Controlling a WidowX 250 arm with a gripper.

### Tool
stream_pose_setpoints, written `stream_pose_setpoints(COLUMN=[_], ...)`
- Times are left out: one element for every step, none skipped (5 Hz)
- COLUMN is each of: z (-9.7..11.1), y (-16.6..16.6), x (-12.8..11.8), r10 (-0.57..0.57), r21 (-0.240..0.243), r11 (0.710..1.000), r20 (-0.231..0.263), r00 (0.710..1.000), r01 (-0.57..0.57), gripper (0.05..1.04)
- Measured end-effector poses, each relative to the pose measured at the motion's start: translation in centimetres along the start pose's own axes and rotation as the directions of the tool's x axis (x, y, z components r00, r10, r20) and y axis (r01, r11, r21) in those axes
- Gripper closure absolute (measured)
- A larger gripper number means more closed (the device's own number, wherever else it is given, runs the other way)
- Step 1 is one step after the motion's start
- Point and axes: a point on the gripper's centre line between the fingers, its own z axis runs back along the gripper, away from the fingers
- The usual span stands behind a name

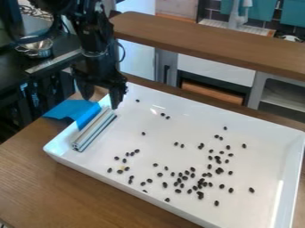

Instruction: Sweep into pile

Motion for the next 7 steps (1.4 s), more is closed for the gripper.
stream_pose_setpoints(z=[-1.3,-1.8,-3.0,-3.6,-4.5,-4.7,-4.9], y=[-0.2,0.1,0.4,0.4,0.1,0.4,0.4], x=[-0.8,-0.8,-0.8,-1.0,-1.2,-0.8,-1.0], r10=[0.001,0.007,0.016,0.015,0.01,0.016,0.02], r21=[-0.006,0.011,0.035,0.053,0.075,0.094,0.102], r11=[1.0,1.0,0.999,0.999,0.997,0.995,0.995], r20=[-0.041,-0.049,-0.067,-0.08,-0.093,-0.068,-0.064], r00=[0.999,0.999,0.998,0.997,0.996,0.998,0.998], r01=[-0.001,-0.006,-0.014,-0.011,-0.003,-0.009,-0.013], gripper=[0.084,0.084,0.084,0.084,0.084,0.084,0.084])
